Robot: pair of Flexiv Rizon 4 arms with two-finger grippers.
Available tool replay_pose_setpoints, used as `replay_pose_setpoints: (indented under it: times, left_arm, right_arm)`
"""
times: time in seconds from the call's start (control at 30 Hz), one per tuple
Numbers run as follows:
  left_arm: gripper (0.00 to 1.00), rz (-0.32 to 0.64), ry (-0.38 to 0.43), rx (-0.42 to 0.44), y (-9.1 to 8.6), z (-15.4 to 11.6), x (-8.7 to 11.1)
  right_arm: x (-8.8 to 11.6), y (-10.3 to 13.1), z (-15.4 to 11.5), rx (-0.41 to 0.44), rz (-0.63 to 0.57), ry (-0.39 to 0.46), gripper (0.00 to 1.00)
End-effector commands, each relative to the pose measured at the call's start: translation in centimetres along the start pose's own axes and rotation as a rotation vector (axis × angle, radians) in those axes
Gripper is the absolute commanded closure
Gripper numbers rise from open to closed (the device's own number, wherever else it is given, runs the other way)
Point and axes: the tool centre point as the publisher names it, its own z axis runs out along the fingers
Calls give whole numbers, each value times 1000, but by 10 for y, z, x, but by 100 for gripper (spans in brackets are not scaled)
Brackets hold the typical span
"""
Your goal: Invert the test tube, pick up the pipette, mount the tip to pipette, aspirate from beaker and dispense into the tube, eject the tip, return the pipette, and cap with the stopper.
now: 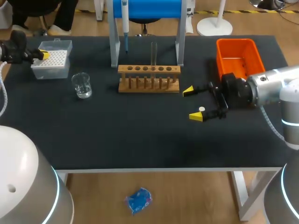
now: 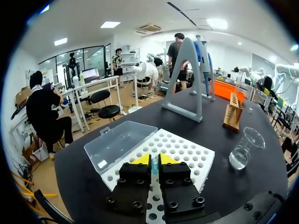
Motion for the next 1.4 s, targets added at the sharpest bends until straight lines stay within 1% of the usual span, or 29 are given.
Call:
replay_pose_setpoints:
  times: [0.03, 0.5, 0.53, 0.6, 0.97, 1.4]
  left_arm:
    - [100, 1, 2, 3, -2, -4, 1]
    - [100, 14, 4, -6, -13, -12, 6]
    - [100, 2, 10, 3, -14, -12, 6]
    - [100, 26, 1, -17, -16, -14, 6]
    - [100, 17, 3, -18, -26, -21, 7]
    - [100, 29, -4, -8, -45, -30, 11]
  right_arm:
    - [1, 0, 0, 0, -1, -2, 0]
    - [1, 0, 0, 0, -1, -2, 0]
    - [1, 0, 0, 0, -1, -2, 0]
    - [1, 0, 0, 0, -1, -2, 0]
    - [1, 0, 0, 0, -1, -2, 0]
    - [1, 0, 0, 0, -1, -2, 0]
